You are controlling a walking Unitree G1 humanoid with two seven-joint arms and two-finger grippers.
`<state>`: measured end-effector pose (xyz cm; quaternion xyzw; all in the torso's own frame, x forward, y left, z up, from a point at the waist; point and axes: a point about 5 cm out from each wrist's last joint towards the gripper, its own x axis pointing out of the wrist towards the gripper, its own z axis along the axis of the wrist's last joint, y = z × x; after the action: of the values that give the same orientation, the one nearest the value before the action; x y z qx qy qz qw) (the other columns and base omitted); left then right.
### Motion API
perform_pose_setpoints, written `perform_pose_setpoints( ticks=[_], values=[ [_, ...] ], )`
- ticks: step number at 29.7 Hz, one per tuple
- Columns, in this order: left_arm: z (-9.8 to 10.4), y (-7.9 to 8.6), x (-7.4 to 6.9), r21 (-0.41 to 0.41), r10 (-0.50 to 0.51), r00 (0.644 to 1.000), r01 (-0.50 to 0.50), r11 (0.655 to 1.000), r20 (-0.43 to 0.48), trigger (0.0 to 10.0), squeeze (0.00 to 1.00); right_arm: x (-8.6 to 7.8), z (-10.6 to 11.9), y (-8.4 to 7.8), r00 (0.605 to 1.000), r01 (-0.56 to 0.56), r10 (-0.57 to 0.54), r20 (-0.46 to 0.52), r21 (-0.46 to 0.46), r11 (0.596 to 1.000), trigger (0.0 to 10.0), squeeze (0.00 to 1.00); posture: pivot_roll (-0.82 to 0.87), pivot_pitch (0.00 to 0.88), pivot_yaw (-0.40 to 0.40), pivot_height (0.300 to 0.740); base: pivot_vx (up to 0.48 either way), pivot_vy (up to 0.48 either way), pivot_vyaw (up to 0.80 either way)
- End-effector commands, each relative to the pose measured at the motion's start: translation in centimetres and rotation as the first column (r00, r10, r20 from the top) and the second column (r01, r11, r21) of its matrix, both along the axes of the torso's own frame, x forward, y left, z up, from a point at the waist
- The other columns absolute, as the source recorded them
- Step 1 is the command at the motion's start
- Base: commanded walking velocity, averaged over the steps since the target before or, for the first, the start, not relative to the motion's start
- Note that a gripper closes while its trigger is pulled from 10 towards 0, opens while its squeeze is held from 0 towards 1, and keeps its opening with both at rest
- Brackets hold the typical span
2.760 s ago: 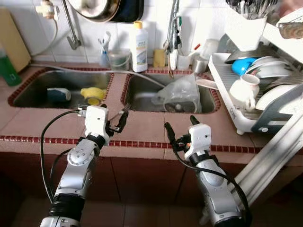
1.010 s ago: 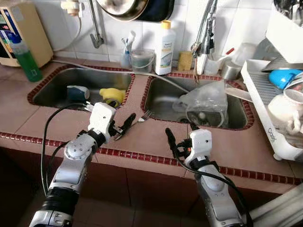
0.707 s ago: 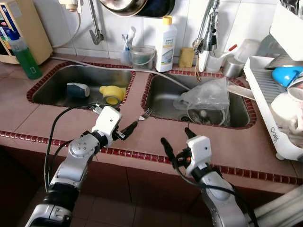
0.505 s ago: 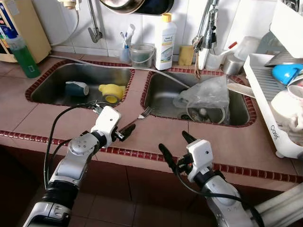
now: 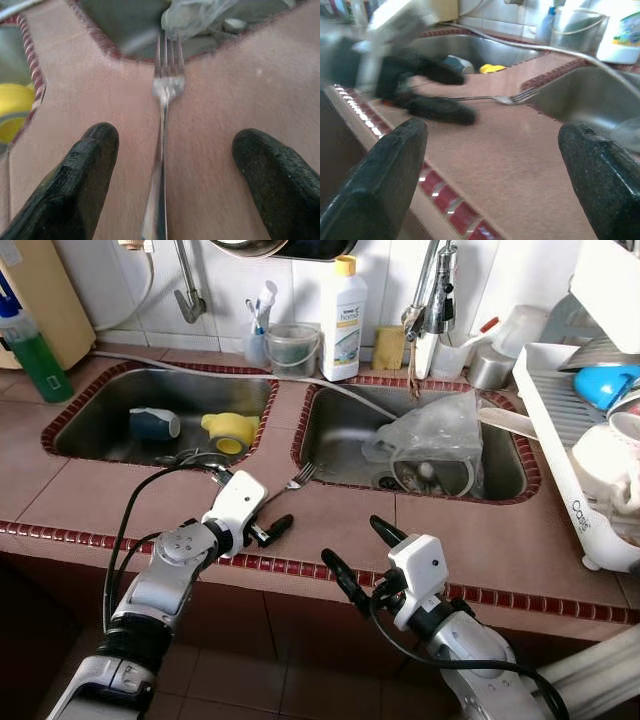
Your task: Kitchen organization
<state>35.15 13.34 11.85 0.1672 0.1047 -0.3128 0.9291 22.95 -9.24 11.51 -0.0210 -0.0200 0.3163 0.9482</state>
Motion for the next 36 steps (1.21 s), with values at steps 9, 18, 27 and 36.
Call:
perform_pose_setpoints(
  ticks=[9,18,27,36],
  values=[
    [0.5,-0.7,1.5,-0.018,0.03,0.996,-0.032,0.999,-0.082,10.0,0.0,-0.7,0.6,0.5,1.0,-0.004,0.004,-0.009,0.004,1.0,10.0,0.0,-0.22,0.113,0.061,0.74,0.0,0.0,0.0],
    [0.9,0.5,2.3,-0.037,0.09,0.992,-0.093,0.995,-0.092,10.0,0.0,-1.0,0.6,0.4,1.0,0.001,-0.001,-0.024,-0.007,1.0,10.0,0.0,-0.22,0.113,0.059,0.74,0.0,0.0,0.0],
    [0.4,2.0,2.4,-0.012,0.149,0.981,-0.152,0.988,-0.128,10.0,0.0,-1.1,0.7,0.6,0.999,-0.017,0.017,-0.038,-0.002,1.0,10.0,0.0,-0.21,0.114,0.052,0.74,0.0,0.0,0.0],
    [-1.3,2.4,1.5,0.008,0.163,0.964,-0.165,0.986,-0.209,10.0,0.0,-1.3,0.5,0.1,0.999,-0.023,0.021,-0.048,-0.028,0.999,10.0,0.0,-0.21,0.129,0.043,0.74,0.0,0.0,0.0]
  ],
)
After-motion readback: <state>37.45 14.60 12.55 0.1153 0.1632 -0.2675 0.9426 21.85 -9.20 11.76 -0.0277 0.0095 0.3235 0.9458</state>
